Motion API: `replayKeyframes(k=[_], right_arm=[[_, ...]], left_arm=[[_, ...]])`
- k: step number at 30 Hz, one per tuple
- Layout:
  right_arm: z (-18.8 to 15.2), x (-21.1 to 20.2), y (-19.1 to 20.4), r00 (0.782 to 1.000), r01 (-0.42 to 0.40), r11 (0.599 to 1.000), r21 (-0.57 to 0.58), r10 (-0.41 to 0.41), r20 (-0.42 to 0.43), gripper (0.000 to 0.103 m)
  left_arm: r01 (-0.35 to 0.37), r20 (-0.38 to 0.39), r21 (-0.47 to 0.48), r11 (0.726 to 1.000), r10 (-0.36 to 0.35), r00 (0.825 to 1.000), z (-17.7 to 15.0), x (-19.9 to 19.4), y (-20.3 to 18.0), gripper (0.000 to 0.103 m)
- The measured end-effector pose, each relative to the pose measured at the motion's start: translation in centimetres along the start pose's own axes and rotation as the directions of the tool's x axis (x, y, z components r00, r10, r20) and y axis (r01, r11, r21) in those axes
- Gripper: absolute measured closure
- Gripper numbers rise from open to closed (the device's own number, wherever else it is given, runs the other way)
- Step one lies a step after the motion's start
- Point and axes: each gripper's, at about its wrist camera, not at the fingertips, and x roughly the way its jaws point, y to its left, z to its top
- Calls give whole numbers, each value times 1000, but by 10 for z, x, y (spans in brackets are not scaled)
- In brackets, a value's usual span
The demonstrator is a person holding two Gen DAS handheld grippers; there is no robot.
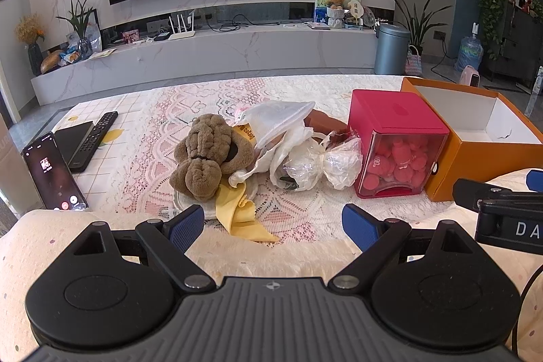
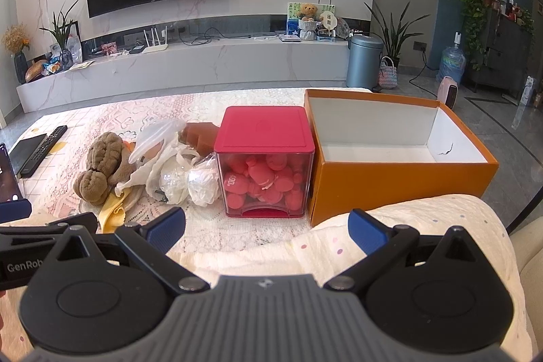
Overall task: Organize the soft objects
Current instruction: 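Grasp the brown plush dog with the left tool while the right tool grasps the clear plastic bag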
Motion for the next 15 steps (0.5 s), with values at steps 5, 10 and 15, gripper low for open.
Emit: replayKeyframes(k=[5,10,15], right_arm=[[5,3,0,999,-26,1000,-9,26,-26,8],[12,14,2,995,-78,996,-37,75,-73,24],[27,30,12,982,-155,984,-85,144,-120,36]], left_arm=[[23,-25,-7,1000,-23,999,2,4,3,16],[61,-51,-6,998,-61,997,12,10,14,33],[93,-114,-16,996,-94,989,29,28,35,56]])
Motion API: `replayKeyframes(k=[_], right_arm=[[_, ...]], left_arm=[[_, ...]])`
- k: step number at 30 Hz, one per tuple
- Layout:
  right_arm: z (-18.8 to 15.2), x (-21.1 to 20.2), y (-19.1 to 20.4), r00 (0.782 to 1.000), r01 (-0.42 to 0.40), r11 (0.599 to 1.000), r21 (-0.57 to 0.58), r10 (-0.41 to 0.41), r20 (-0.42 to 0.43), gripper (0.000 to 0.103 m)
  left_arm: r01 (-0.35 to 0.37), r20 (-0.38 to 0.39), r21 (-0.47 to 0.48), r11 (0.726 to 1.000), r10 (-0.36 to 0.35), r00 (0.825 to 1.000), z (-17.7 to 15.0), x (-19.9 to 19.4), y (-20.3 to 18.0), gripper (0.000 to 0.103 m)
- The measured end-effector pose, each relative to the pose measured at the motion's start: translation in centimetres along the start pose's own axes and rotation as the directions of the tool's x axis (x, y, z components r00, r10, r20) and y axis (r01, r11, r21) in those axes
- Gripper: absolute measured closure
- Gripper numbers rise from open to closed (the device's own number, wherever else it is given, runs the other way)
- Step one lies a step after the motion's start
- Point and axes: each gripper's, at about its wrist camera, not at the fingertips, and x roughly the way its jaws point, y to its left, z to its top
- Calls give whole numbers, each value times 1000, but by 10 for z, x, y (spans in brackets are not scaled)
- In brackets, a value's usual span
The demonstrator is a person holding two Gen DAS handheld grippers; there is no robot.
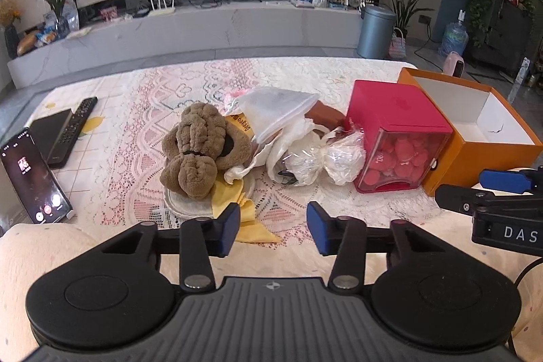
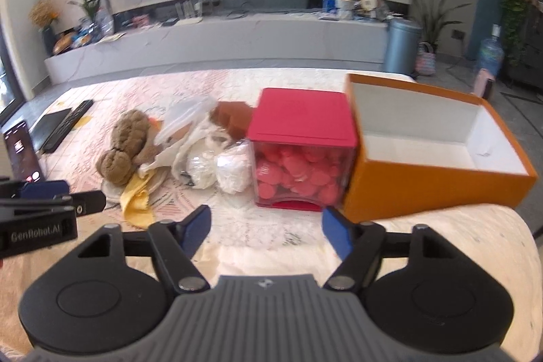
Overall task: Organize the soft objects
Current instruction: 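Grasp the brown plush dog with the left tool while the right tool grasps the clear plastic bag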
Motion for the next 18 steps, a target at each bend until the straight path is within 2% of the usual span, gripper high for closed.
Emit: replayKeyframes(k=[2,6,7,9,11,14,18], right_arm=[[9,7,4,1000,-29,999,-31,29,-9,38],[28,31,18,996,-82,992,-100,78,-39,43],[33,38,22,995,-90,989,-117,85,-48,43],[42,52,30,992,-117,981,-156,108,-63,44],[50,68,41,989,-137,968,-211,123,-79,44],[60,92,58,989,-141,932,-335,115,-95,43],[65,124,76,989,-139,862,-488,96,-112,43]], left_arm=[[8,-14,0,1000,-8,1000,8,7,10,60],[-31,-36,40,999,32,999,26,24,23,59],[-37,-39,44,998,39,998,30,29,26,58],[-54,-50,51,997,57,997,38,40,34,47],[-52,-71,52,997,56,996,46,53,42,44],[-57,-108,56,997,63,992,57,74,55,38],[-60,-136,73,996,69,988,65,102,66,27]])
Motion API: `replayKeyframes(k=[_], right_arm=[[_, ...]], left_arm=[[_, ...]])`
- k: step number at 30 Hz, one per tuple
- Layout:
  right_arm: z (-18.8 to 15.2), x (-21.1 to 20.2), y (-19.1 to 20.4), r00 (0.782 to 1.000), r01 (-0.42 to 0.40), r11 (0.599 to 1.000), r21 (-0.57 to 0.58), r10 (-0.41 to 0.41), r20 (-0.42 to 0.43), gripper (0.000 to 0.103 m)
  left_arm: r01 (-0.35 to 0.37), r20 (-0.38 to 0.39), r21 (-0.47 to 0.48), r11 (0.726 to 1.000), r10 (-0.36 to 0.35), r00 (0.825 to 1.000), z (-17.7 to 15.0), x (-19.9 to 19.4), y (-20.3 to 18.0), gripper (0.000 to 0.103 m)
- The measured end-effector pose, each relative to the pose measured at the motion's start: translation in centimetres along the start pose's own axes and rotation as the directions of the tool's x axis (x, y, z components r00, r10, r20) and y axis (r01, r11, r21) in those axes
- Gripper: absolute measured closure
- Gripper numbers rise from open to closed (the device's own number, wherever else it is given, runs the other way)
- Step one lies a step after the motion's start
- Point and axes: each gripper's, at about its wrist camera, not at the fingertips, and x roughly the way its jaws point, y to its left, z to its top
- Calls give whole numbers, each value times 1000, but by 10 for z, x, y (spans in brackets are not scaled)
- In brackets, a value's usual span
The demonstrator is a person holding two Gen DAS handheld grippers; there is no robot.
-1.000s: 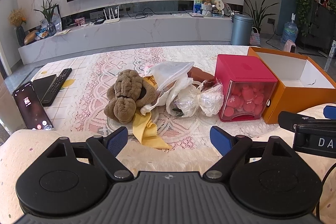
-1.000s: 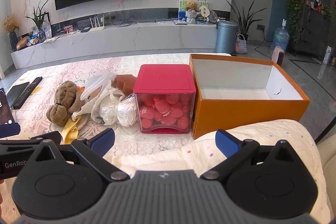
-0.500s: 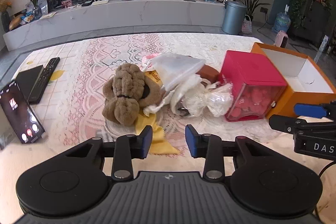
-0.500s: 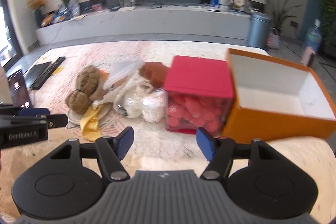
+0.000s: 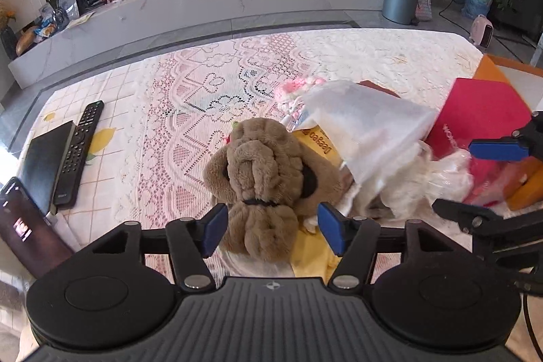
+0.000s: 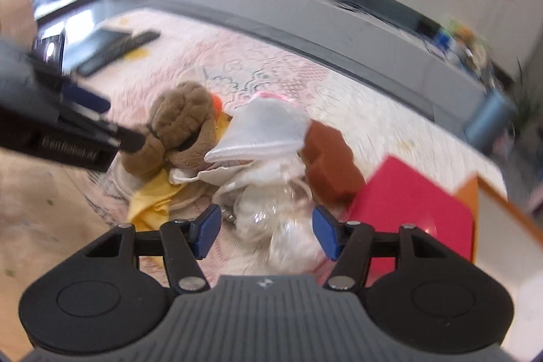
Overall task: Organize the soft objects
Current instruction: 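Grasp the brown plush dog with the left tool while the right tool grasps the clear plastic bag, then carry the plush dog and plastic bag into the orange box and release both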
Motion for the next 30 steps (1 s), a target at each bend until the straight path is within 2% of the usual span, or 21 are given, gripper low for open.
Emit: replayKeyframes(k=[5,9,13,15,17,19,21,24,27,30], right_arm=[[3,36,9,998,15,988,-153,-25,-64,43],[-2,56,12,993,4,979,-205,-29,-117,43],[-5,73,17,989,20,967,-253,-55,-135,40],[-5,80,17,988,17,969,-246,-55,-147,39],[-6,85,18,986,6,971,-239,-45,-157,34],[-6,92,20,986,11,971,-240,-51,-162,34],[-6,93,22,986,19,971,-238,-58,-159,35],[-5,93,21,985,25,973,-230,-63,-161,42],[-5,92,21,985,26,975,-222,-63,-161,48],[-5,84,21,986,18,979,-202,-51,-161,51]], left_arm=[[30,-37,-31,999,-31,999,9,30,10,25],[47,-55,-25,999,-48,997,9,45,11,22],[56,-75,-30,998,-58,996,7,59,12,21],[58,-89,-49,997,-63,994,5,64,15,21],[59,-96,-64,996,-65,993,3,66,17,22],[59,-101,-74,995,-67,993,2,67,19,27],[58,-98,-71,996,-64,993,1,66,18,39],[49,-93,-60,997,-54,994,0,65,16,48],[42,-78,-54,998,-46,996,1,62,16,55],[38,-60,-72,997,-43,997,0,53,18,56]])
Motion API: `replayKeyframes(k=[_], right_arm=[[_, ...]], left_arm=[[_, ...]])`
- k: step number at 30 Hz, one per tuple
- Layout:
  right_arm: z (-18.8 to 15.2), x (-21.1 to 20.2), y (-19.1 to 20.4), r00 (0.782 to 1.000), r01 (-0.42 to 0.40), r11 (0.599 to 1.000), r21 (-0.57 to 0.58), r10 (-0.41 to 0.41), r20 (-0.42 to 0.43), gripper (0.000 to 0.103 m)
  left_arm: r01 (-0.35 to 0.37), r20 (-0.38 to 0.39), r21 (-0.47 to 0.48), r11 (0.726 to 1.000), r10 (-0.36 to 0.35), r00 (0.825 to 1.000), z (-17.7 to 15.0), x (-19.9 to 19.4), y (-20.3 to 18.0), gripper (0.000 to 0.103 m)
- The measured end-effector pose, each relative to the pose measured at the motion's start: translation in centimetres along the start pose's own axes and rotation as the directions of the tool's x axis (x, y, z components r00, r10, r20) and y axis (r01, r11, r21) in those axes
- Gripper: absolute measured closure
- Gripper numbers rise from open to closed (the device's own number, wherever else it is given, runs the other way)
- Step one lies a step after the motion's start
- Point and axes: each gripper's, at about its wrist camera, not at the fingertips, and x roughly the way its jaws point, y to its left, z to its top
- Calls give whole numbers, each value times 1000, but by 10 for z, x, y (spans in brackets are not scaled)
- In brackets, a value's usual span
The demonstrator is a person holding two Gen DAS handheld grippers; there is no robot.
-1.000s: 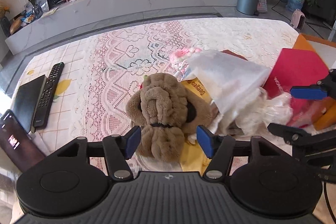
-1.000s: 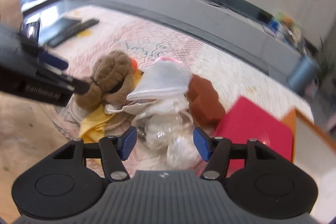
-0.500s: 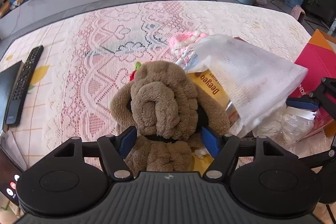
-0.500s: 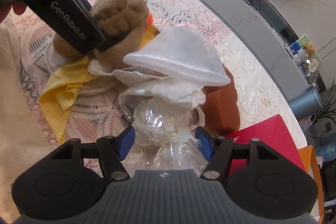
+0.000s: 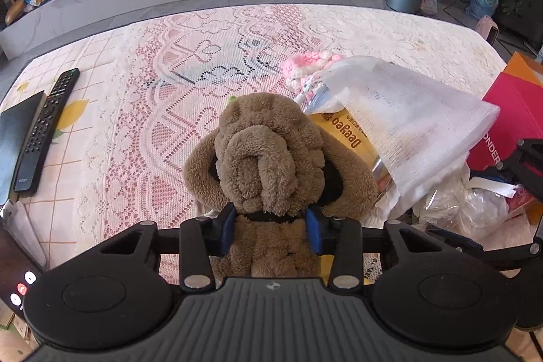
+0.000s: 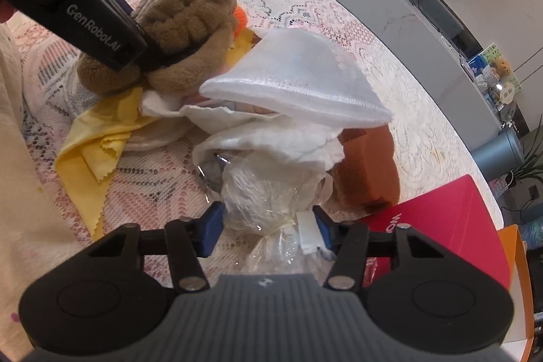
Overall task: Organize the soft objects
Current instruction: 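Carry the plush dog and plastic bag into the orange box and release both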
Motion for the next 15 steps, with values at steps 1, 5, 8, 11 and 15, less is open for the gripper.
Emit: replayKeyframes(k=[1,5,8,11,15], right_arm=[[0,-3,-1,1000,-7,1000,10,7,-1,55],[-3,-21,-6,998,-69,995,74,70,-8,58],[-9,-37,-12,993,-116,983,143,115,13,59],[-16,-58,-16,990,-141,968,209,135,44,59],[-29,-88,-23,985,-165,941,294,141,100,59]], left_arm=[[6,5,-11,1000,-6,1000,-1,-4,1,56],[21,43,-53,998,-18,999,-7,-27,4,56],[37,63,-79,996,-32,997,-14,-48,2,56],[50,93,-93,994,-41,995,-22,-71,-3,56],[63,122,-97,993,-51,991,-30,-97,-12,56]])
